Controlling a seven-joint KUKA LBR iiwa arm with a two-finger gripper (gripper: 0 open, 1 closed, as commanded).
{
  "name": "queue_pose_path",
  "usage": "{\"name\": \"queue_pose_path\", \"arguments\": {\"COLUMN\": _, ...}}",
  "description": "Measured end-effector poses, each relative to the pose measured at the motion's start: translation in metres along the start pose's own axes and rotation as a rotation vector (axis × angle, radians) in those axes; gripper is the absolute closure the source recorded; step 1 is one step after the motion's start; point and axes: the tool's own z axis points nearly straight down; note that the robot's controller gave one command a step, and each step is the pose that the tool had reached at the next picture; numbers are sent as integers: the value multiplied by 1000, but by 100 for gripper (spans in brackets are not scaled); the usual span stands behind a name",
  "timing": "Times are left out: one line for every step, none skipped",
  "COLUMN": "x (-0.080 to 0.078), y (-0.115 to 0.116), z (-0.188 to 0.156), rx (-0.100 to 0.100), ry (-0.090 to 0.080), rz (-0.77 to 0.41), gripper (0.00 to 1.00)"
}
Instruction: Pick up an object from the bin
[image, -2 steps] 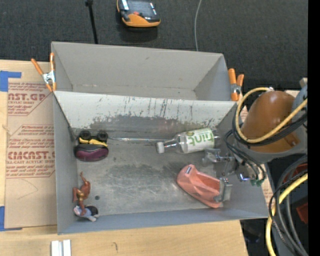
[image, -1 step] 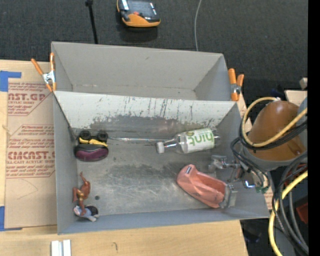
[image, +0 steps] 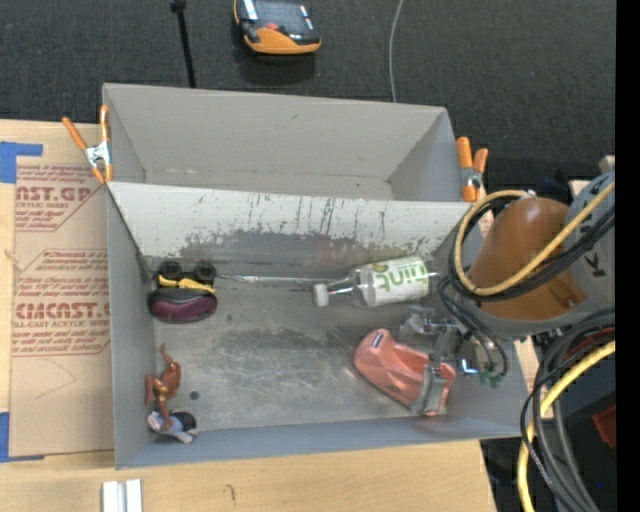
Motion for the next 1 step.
{"name": "queue_pose_path", "arguments": {"x": -12, "y": -10, "z": 54, "rx": 1, "ry": -31, "rz": 1, "gripper": 0}}
